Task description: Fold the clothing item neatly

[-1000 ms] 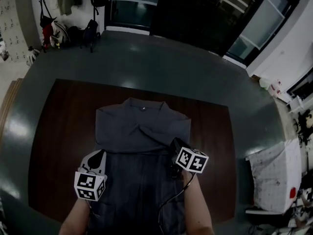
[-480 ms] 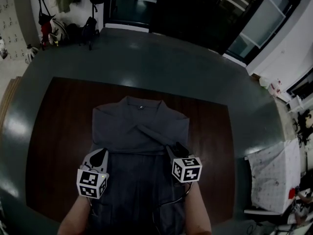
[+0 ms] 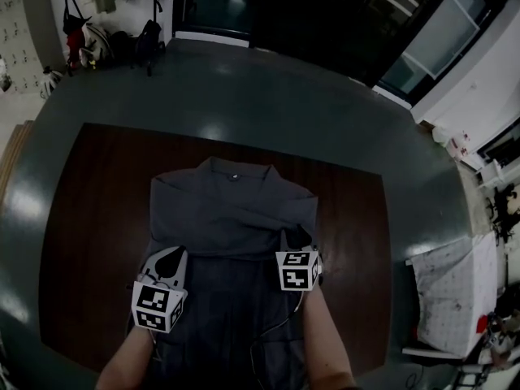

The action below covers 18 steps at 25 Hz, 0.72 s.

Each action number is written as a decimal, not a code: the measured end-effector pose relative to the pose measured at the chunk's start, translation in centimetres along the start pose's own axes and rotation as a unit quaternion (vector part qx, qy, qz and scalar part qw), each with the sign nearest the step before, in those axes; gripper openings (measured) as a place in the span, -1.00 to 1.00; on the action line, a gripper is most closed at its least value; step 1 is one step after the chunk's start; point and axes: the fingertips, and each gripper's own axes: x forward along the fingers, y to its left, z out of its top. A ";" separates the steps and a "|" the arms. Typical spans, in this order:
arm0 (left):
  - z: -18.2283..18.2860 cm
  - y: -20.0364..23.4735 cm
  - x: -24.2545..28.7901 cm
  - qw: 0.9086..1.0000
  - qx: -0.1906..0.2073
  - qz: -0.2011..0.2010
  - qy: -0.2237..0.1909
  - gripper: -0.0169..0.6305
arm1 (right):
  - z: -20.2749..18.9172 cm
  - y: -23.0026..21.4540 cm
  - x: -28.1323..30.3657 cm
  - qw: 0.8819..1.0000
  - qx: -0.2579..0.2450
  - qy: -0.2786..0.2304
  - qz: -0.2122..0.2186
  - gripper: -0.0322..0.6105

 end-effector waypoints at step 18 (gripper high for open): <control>-0.1 0.3 -0.7 1.000 -0.008 -0.001 -0.001 -0.92 | -2.3 4.4 -0.7 0.979 0.038 0.055 0.194 -0.55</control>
